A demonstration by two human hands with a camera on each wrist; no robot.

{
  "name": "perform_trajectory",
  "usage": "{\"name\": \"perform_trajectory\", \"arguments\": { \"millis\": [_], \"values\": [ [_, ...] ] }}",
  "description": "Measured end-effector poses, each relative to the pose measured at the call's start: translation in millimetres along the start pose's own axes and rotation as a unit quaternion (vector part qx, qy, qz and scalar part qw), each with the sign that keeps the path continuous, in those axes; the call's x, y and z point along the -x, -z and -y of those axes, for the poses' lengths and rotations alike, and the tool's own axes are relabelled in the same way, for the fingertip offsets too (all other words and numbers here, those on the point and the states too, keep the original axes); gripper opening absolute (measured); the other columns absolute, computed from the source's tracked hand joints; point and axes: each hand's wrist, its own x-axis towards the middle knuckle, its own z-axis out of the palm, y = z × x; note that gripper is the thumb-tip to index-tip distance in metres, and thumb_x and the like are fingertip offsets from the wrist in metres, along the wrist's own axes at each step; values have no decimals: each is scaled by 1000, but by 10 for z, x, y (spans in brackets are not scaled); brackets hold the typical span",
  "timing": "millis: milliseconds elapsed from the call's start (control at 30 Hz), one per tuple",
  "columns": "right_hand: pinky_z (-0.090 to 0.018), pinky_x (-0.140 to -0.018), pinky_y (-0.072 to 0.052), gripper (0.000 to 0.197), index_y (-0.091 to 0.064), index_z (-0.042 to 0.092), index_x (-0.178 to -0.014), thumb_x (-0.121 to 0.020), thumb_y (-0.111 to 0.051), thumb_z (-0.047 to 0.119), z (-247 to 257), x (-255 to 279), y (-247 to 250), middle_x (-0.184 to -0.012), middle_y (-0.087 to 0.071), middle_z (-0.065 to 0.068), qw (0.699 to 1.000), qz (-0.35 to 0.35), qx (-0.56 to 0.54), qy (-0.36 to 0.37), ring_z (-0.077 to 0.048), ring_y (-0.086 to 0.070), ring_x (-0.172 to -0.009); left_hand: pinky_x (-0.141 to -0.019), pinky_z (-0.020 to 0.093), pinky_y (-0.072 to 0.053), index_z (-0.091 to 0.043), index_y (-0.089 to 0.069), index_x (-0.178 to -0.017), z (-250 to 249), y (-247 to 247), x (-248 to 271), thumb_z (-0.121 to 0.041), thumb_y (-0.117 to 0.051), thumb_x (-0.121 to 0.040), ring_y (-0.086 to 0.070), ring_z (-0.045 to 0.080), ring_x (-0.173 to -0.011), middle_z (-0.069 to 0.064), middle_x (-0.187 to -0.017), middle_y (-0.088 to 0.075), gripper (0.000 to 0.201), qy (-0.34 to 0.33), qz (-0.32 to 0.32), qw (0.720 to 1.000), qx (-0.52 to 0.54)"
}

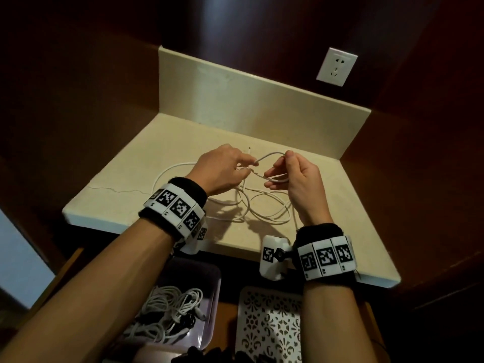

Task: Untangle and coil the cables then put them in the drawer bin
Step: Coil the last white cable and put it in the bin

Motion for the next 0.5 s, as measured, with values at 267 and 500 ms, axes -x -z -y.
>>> {"name": "perform_trajectory", "arguments": {
  "millis": [267,500],
  "values": [
    [-27,-56,-52,34,-55,5,-87,-107,-32,21,-57,-21,57,-74,-66,-14,999,-2,-44,-26,-25,-63,-58,-79,33,-41,-37,-63,-116,47,-156,-122,-38,-57,-92,-49,17,-113,-7,-116,-64,25,5,31,999,-24],
    [-34,-63,-54,31,-62,9,-86,-104,-38,16,-98,-191,272,-74,-68,-10,995,-39,85,-17,-21,-63,-63,-83,37,-39,-38,-67,-114,133,-76,-170,-52,-45,-96,-46,25,-107,4,-109,-56,32,14,23,998,-56]
  ]
}}
